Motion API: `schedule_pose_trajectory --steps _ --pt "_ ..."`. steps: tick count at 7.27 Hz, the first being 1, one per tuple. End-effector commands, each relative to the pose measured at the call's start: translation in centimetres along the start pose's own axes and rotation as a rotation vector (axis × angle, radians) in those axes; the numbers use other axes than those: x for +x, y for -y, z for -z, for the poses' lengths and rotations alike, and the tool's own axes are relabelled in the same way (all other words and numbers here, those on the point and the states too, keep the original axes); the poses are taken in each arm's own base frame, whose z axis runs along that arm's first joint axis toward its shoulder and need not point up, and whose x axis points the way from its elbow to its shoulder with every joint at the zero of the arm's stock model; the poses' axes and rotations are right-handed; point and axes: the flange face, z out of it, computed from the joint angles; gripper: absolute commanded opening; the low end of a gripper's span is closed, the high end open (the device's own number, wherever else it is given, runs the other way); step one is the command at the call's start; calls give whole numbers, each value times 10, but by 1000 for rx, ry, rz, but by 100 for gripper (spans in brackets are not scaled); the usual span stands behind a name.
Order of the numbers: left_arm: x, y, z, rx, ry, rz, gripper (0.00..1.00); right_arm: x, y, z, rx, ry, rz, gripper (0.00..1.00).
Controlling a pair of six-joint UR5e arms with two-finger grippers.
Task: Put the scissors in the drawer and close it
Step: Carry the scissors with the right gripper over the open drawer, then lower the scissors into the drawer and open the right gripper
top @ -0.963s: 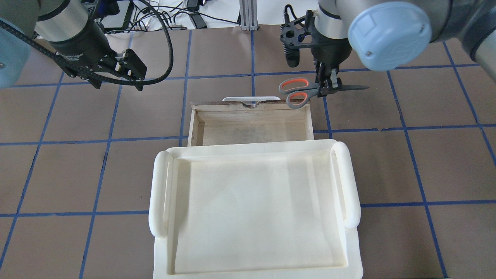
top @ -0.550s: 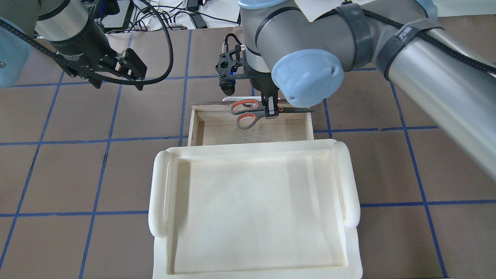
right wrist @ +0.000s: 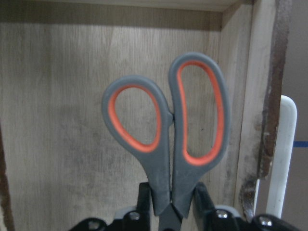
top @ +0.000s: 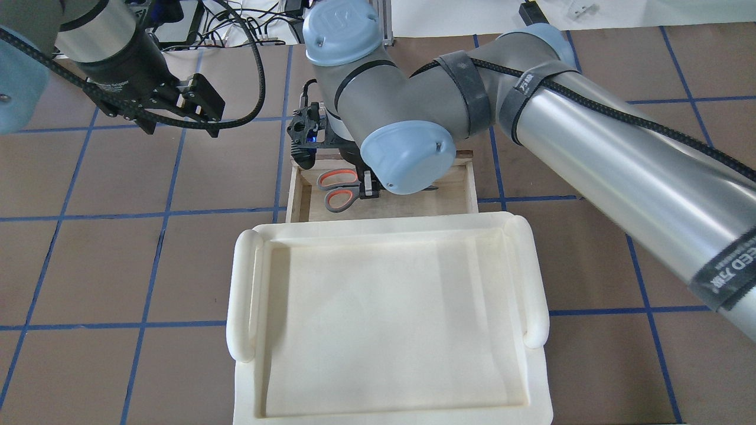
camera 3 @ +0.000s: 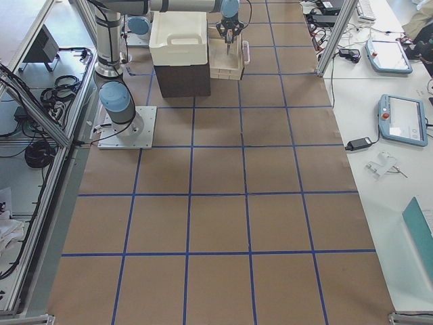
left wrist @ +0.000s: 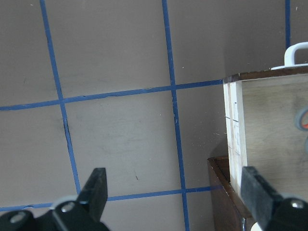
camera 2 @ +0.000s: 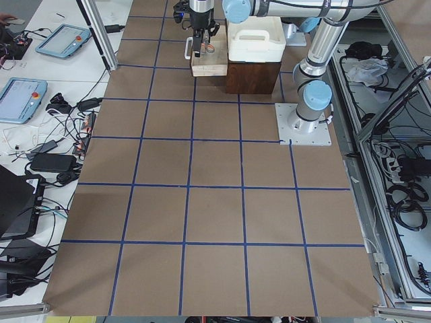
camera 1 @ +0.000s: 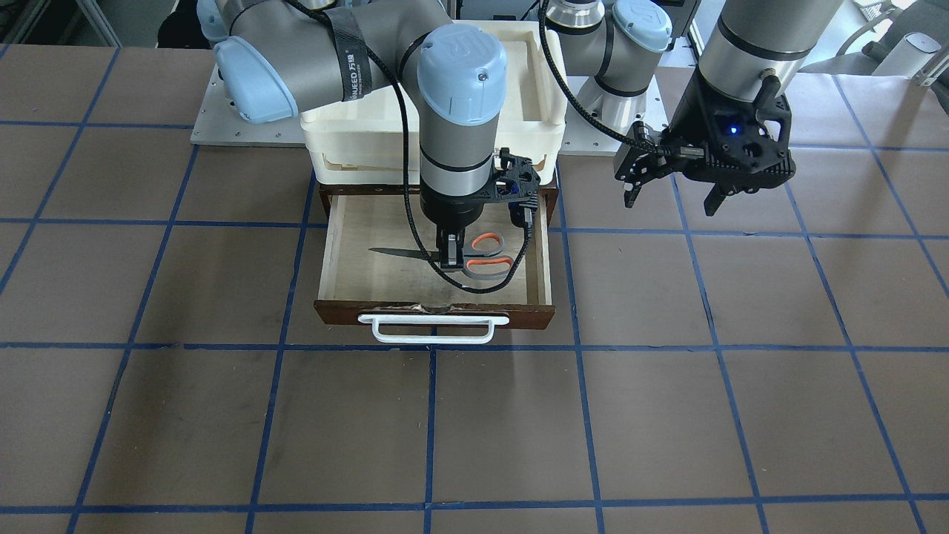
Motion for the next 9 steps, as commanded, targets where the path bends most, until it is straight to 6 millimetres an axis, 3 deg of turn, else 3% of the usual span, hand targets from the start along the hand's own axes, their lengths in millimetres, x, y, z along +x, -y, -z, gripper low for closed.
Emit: schedule_pose_trajectory --steps 1,3,4,5,6,9 --pt "-1 2 1 11 5 1 100 4 2 -12 -14 10 15 0" --pt "-1 2 0 10 3 7 100 3 2 -14 -11 17 9 0" --pt "-1 -1 1 0 6 16 100 3 2 -12 -8 15 3 18" --pt "2 -1 1 3 -4 16 100 3 3 -13 -7 12 1 82" --pt "2 -1 2 3 -3 16 100 4 2 -12 -13 6 7 100" --pt "2 1 -7 -6 -10 16 100 4 -1 -4 -12 -10 7 100"
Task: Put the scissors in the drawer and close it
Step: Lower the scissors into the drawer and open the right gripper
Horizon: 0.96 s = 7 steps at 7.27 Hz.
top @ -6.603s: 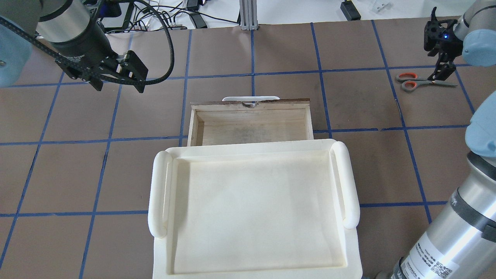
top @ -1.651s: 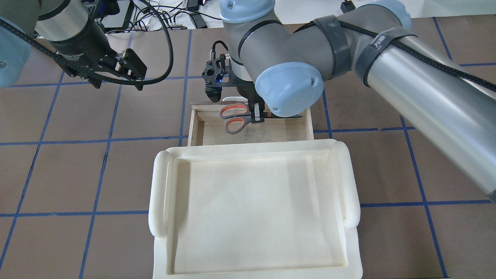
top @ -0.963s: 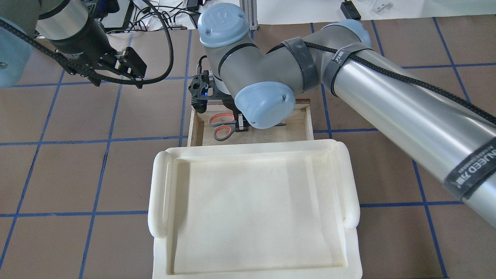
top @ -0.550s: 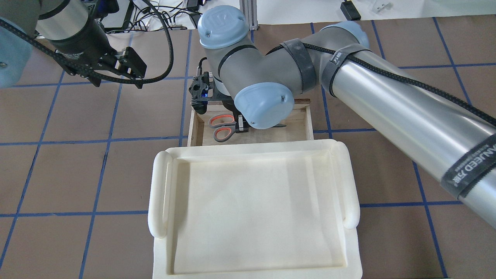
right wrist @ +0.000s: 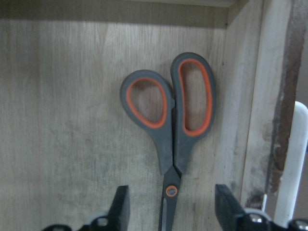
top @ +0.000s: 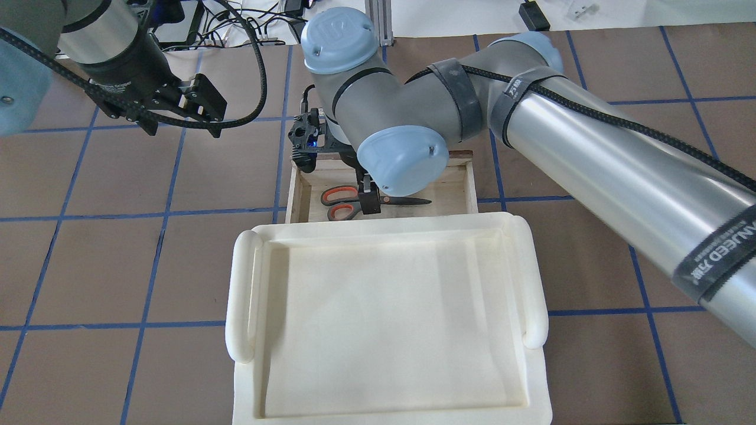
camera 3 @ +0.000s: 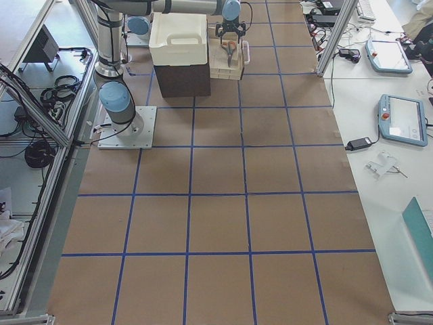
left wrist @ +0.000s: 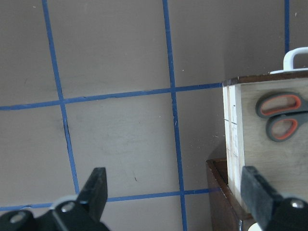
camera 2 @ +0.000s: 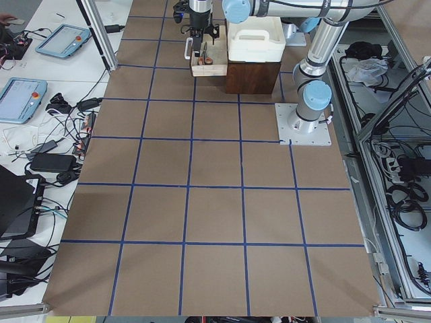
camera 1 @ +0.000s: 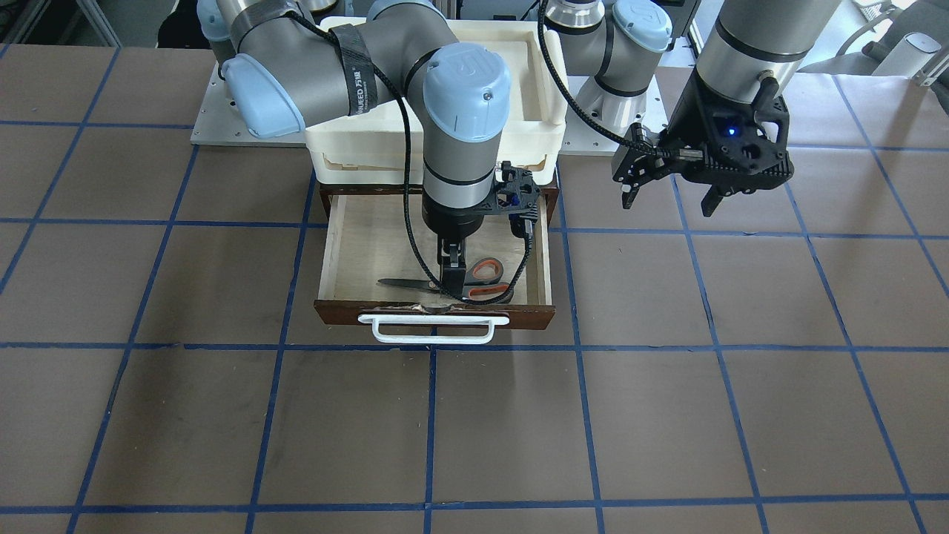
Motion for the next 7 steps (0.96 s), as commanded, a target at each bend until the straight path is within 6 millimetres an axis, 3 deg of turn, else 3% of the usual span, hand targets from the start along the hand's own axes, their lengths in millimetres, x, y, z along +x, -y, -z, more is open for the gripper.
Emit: schedule_pose_trajectory --steps 1,3,5,6,7 --pt "-1 1 -4 -4 -3 3 100 6 -10 18 11 -38 -29 100" --pt "0 2 -4 3 -11 2 100 27 -67 68 61 -156 -292 100" --pt "-1 3 -6 -7 -14 0 100 48 -162 107 80 -201 -493 100" --pt "-1 4 -7 -9 -16 2 100 43 -200 119 68 -172 -560 100" --pt "-2 6 -9 -8 -11 3 100 33 -221 139 79 -177 -719 100"
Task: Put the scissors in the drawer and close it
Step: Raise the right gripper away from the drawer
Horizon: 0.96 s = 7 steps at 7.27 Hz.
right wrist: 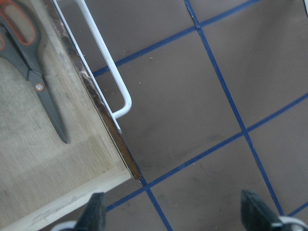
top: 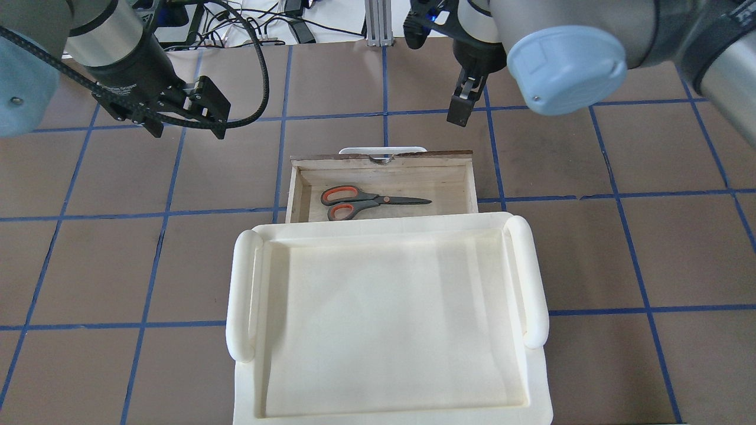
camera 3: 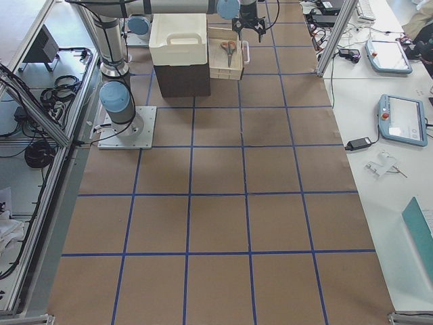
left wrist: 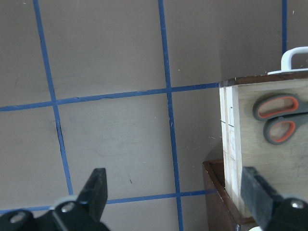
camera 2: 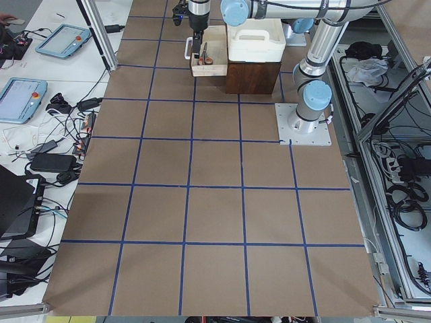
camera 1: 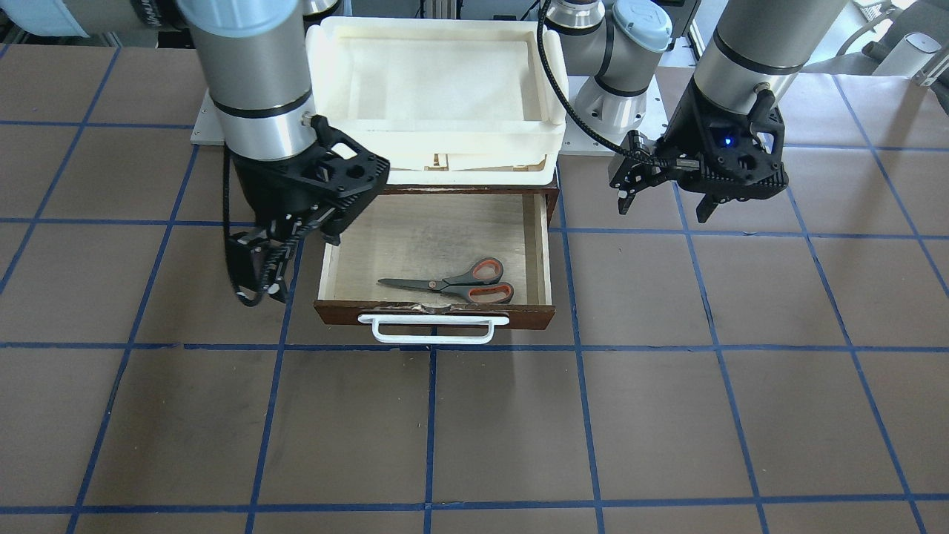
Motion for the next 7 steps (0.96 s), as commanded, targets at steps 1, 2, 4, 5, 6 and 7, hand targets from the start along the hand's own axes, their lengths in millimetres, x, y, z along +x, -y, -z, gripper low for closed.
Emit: schedule_pose_trajectory --steps 1,2,4,5,6,7 --pt "-3 8 -7 2 4 -14 100 8 -41 33 -21 5 -346 100" --pt "-4 12 -9 16 18 -14 100 5 -43 31 -47 23 -546 100" --pt "-8 12 -6 10 61 -4 100 -7 -55 47 -78 39 -726 100" --pt "-7 14 -12 5 56 0 100 -10 -62 56 -84 39 -786 100" --pt "-3 15 -10 11 43 -4 100 -11 -63 56 -92 35 -930 100" --pt "-3 16 -8 14 42 -3 100 -10 -64 60 -76 22 -1028 100"
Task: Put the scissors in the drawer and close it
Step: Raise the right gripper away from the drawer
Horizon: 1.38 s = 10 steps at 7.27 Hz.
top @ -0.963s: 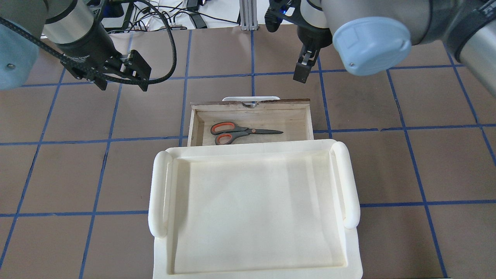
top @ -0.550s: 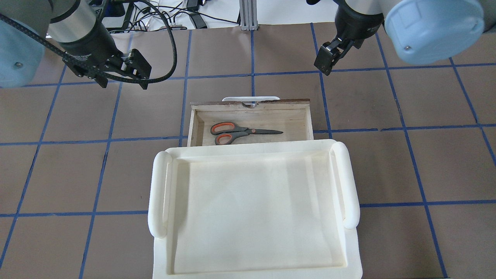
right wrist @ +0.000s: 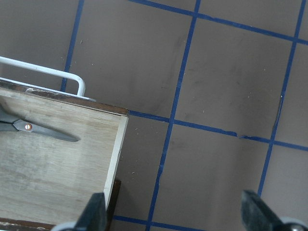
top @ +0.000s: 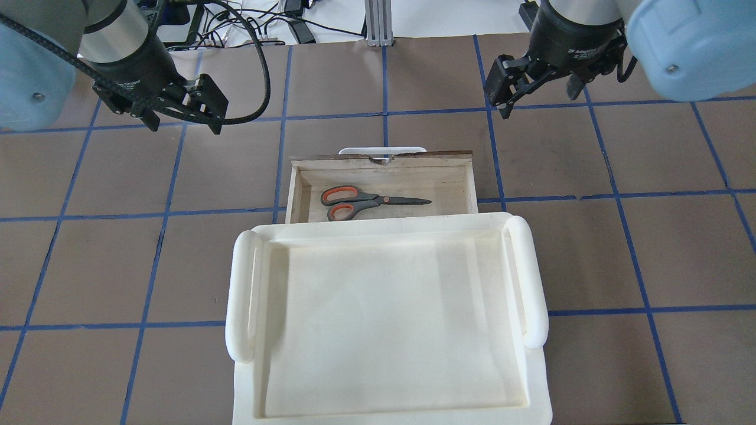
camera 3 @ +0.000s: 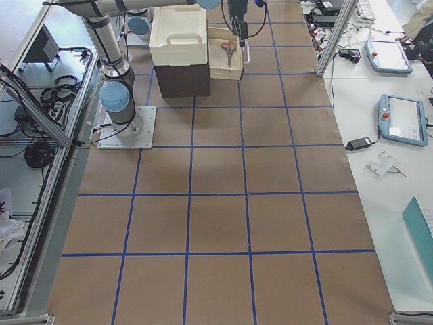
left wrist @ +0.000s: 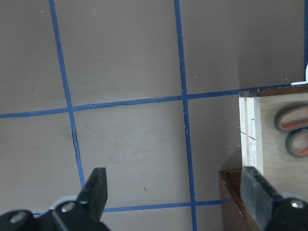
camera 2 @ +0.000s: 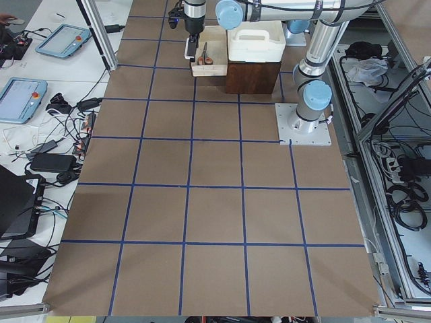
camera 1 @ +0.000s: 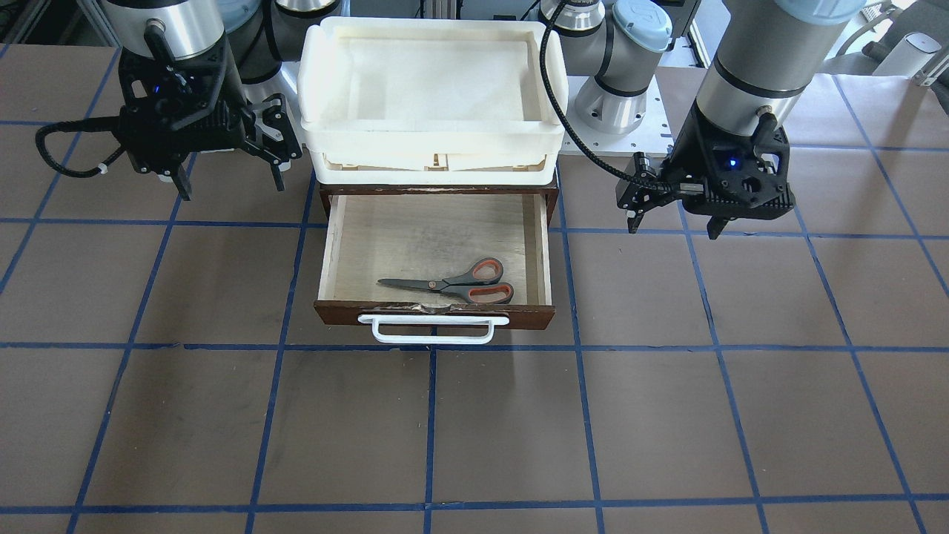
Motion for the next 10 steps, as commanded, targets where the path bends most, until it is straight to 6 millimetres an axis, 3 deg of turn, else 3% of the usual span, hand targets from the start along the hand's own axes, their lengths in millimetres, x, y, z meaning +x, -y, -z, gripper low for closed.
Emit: schedule_pose_trajectory --steps 1,2,4,8,10 --pt "4 2 6 15 -4 2 100 2 -3 5 14 0 -159 100" --pt "14 1 14 32 -4 25 100 1 -10 11 20 0 -176 100" --pt "29 5 14 45 -4 14 100 -3 -31 3 41 1 -179 100" --pt "76 44 -13 67 -32 34 100 -3 -23 -3 109 3 -171 100" --pt "114 65 -54 70 -41 91 100 -3 -24 -2 111 1 -171 100"
